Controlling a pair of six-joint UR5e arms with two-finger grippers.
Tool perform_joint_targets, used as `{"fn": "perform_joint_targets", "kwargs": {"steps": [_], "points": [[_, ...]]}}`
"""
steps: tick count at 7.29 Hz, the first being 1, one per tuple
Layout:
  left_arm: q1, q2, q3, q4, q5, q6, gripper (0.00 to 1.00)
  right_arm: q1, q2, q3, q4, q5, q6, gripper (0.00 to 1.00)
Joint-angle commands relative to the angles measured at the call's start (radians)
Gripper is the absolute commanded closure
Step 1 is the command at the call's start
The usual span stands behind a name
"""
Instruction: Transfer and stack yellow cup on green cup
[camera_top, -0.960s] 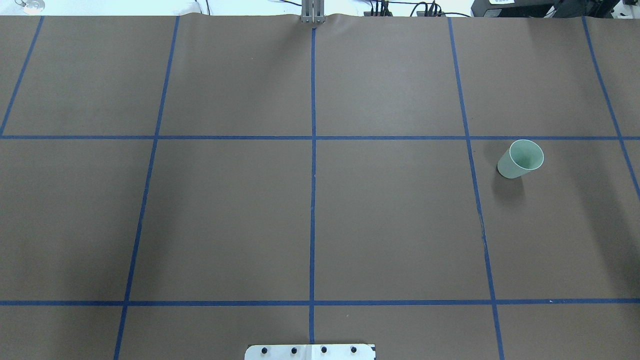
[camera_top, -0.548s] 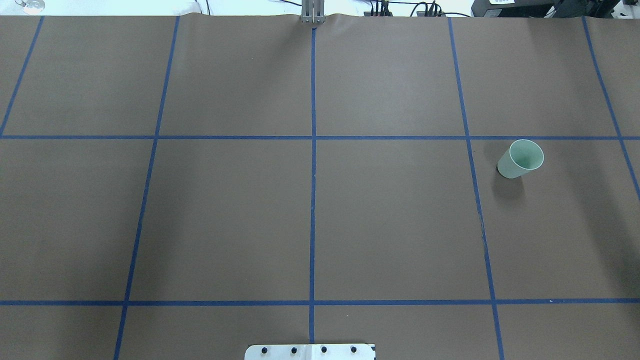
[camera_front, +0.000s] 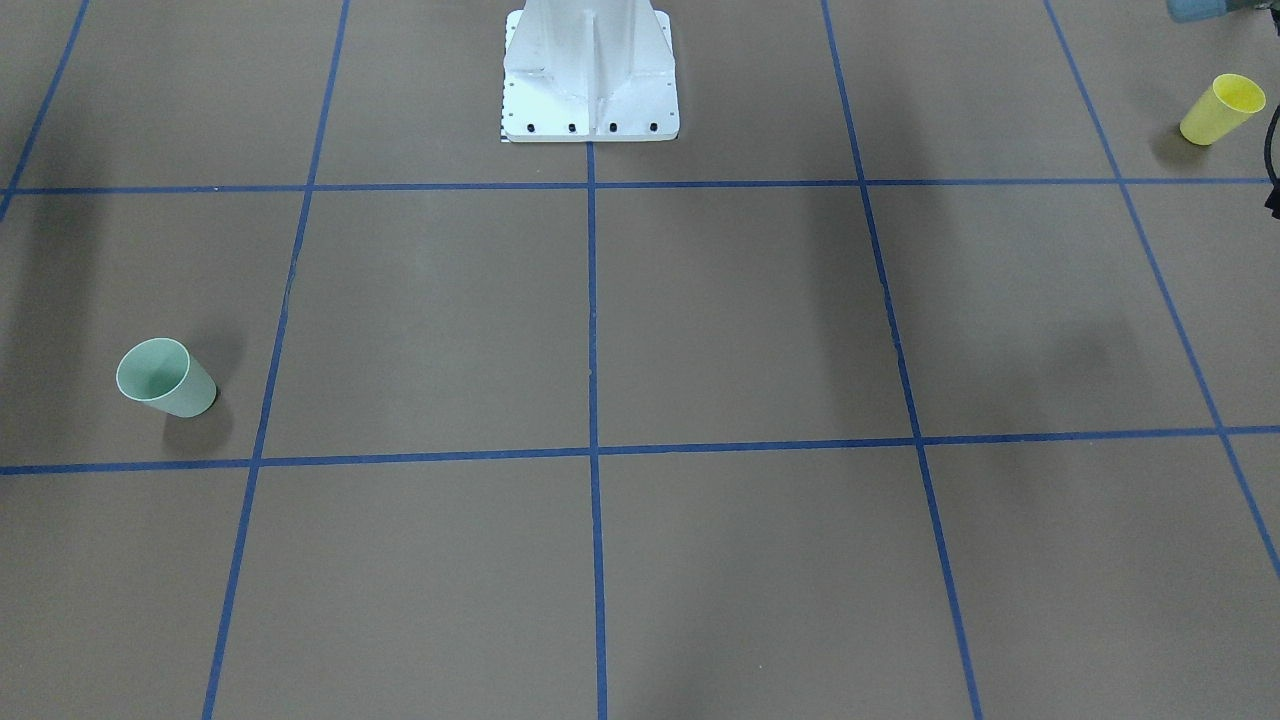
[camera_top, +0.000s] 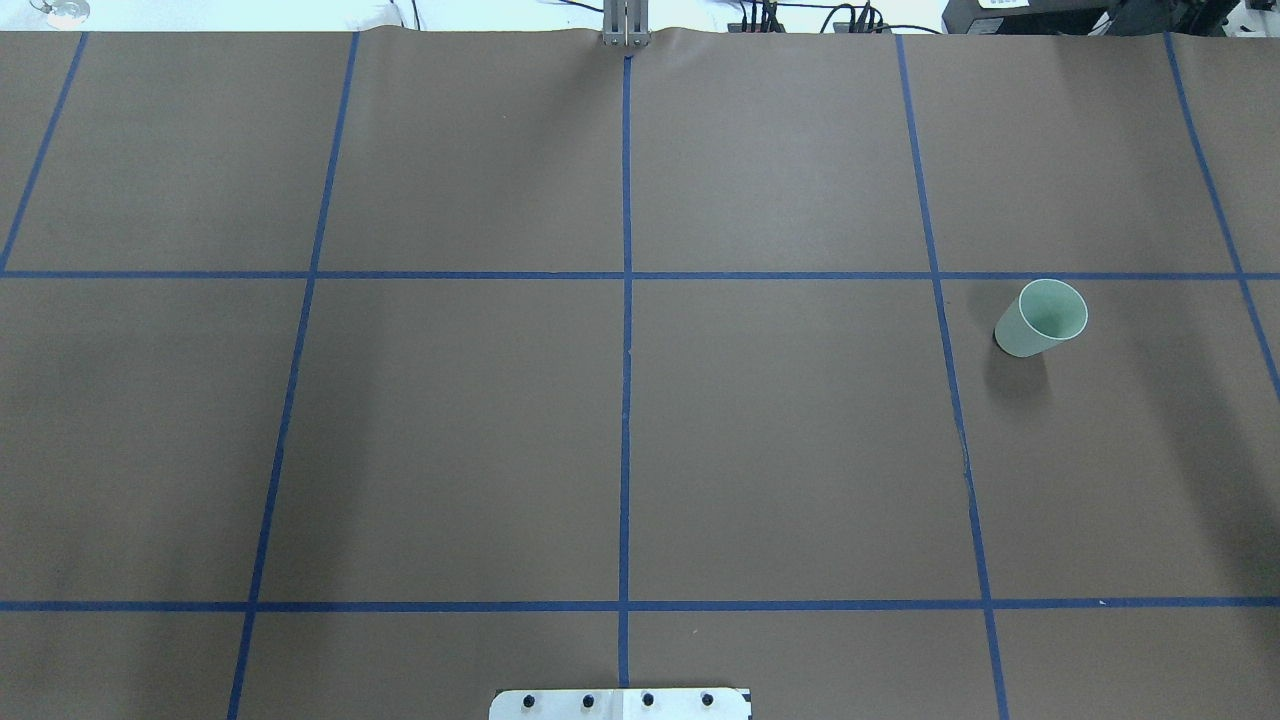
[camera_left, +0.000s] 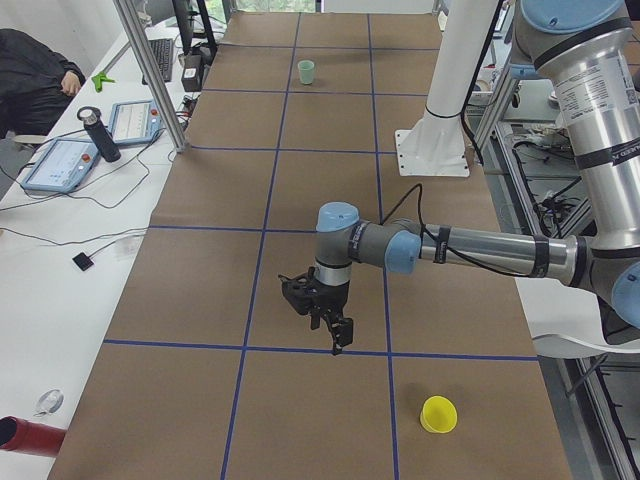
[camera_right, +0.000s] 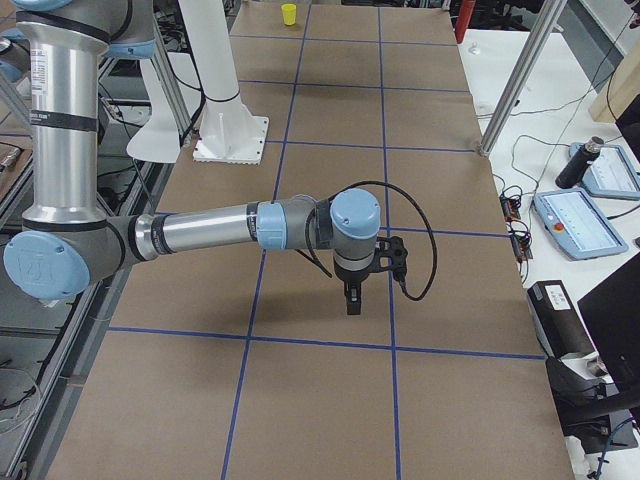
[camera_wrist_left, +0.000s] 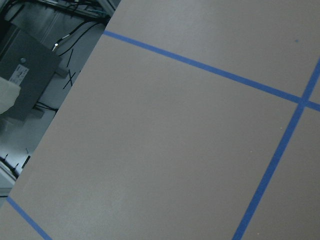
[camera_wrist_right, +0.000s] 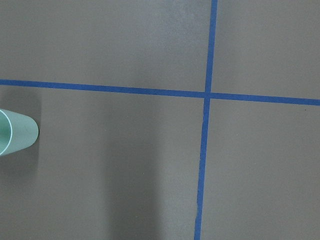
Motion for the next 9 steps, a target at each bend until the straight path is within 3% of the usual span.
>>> {"fn": "perform_joint_targets", "kwargs": {"steps": [1,6,9], "points": [[0.118,0.099,-0.017,-0.001,0.062,-0.238,0.0,0.0,0.008,0.006,0.0,0.024,0.0,0.0],[0.338,0.212,-0.024,0.027,0.07,-0.76,0.0,-0.023,0.034,0.008,-0.003,0.082,0.002,0.0],[0.577,0.211,-0.022,0.086,0.056,-1.12,0.0,-0.028,0.02,0.019,-0.006,0.082,0.002,0.0]]}}
